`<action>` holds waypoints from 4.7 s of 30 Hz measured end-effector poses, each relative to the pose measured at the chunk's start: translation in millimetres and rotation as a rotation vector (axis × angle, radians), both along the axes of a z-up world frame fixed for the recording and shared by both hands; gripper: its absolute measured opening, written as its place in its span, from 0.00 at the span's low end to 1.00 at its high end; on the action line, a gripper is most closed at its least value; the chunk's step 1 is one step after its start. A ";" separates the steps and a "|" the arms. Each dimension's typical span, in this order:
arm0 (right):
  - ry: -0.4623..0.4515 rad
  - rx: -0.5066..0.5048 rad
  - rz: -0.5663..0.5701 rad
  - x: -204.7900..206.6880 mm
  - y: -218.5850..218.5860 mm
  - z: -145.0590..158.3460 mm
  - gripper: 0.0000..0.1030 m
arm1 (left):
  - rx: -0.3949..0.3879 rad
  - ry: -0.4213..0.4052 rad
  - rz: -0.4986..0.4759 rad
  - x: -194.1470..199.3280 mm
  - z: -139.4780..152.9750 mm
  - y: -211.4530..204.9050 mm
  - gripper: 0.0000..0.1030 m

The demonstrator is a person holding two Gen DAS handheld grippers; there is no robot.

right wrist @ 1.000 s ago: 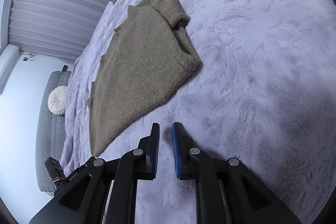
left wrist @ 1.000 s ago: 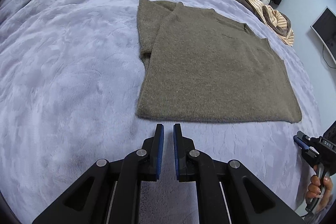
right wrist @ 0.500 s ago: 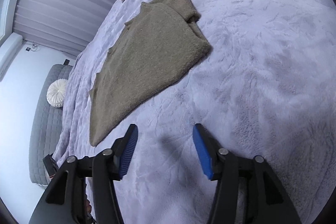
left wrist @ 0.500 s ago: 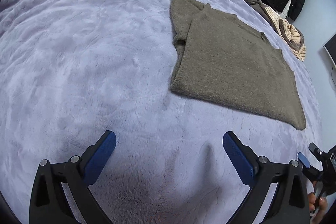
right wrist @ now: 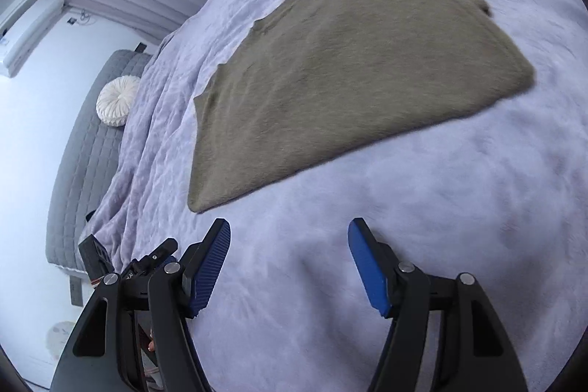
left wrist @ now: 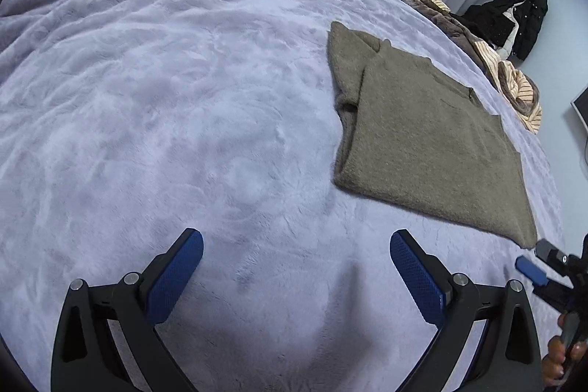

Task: Fold small clothes

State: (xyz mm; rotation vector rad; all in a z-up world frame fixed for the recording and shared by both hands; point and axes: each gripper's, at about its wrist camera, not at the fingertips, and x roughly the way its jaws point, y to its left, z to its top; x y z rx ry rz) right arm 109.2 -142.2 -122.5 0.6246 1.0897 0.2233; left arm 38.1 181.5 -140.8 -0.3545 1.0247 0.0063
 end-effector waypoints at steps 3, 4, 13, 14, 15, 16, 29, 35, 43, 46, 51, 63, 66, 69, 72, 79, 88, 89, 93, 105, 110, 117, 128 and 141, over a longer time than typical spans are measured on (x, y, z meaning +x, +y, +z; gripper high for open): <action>0.009 -0.048 0.087 34.2 40.6 -2.3 0.30 | 0.030 0.003 0.002 5.0 -0.2 7.8 0.99; 0.017 -0.066 0.108 45.0 54.1 -4.4 0.24 | 0.036 0.003 0.005 4.9 -0.5 10.2 0.99; 0.077 -0.106 0.225 139.4 151.8 -29.3 0.23 | 0.135 -0.013 0.005 3.4 -3.4 27.0 0.99; 0.092 -0.117 0.236 144.6 160.0 -36.0 0.23 | 0.140 -0.011 0.005 3.5 -4.5 28.3 0.99; 0.122 -0.122 0.248 148.9 167.7 -45.8 0.23 | 0.148 -0.008 0.006 3.9 -5.7 29.1 0.99; 0.164 -0.115 0.256 151.5 175.4 -56.2 0.23 | 0.154 -0.004 0.007 3.9 -7.3 29.7 0.99; 0.157 -0.126 0.387 93.8 171.7 -36.7 0.24 | 0.163 0.022 0.015 -0.4 -18.3 33.5 0.99; 0.197 -0.038 0.241 45.8 110.3 -40.4 0.32 | 0.190 0.030 0.015 -2.2 -16.8 28.8 0.99; 0.162 0.046 0.125 10.7 61.5 -38.8 0.40 | 0.208 0.029 -0.016 1.9 -8.9 17.7 0.99; 0.139 0.065 0.107 13.3 57.6 -35.6 0.42 | 0.200 0.021 -0.039 10.6 -3.0 11.3 0.99; 0.117 0.117 0.071 26.8 59.4 -36.9 0.42 | 0.055 -0.020 -0.095 35.8 7.4 8.2 0.99; 0.101 0.259 -0.095 62.6 73.0 -61.2 0.63 | -0.420 0.007 -0.138 126.5 -7.5 26.8 0.99; 0.065 0.324 -0.165 71.9 74.0 -65.3 0.63 | -0.516 0.027 -0.148 143.6 -19.4 24.4 0.99; 0.079 0.408 -0.196 86.7 75.1 -70.1 0.25 | -0.573 0.051 -0.167 159.7 -27.9 19.3 0.99; 0.025 0.432 -0.163 99.0 71.5 -51.9 0.10 | -0.597 0.076 -0.190 180.4 -34.4 10.8 0.99; -0.079 0.398 -0.030 110.6 79.2 -9.9 0.10 | -0.700 0.124 -0.304 222.2 -38.8 -30.5 0.99; 0.143 0.184 0.211 79.6 94.9 -38.9 0.13 | -0.531 0.157 -0.330 241.9 -38.5 -64.4 0.67; 0.121 0.151 0.242 76.0 94.2 -30.3 0.13 | -0.511 0.163 -0.335 242.2 -38.9 -64.0 0.59; -0.031 0.008 0.223 81.2 70.8 14.7 0.13 | -0.402 0.182 -0.382 240.6 -37.8 -68.8 0.31; 0.029 -0.177 0.051 148.5 9.9 -43.7 0.08 | -0.322 0.015 -0.439 231.3 52.8 -126.3 0.22; -0.016 0.006 -0.018 138.2 -14.2 -49.4 0.08 | -0.301 -0.047 -0.574 236.9 97.9 -212.0 0.22; -0.038 0.280 -0.142 124.3 -52.3 -57.9 0.08 | -0.119 0.054 -0.746 222.1 57.2 -343.1 0.22; -0.071 0.507 -0.227 129.2 -80.5 -66.1 0.06 | -0.097 -0.195 -0.767 172.9 130.8 -338.4 0.77; -0.225 0.801 -0.437 106.3 -150.9 -62.8 0.47 | -0.057 -0.052 -0.326 180.2 53.6 -206.5 0.77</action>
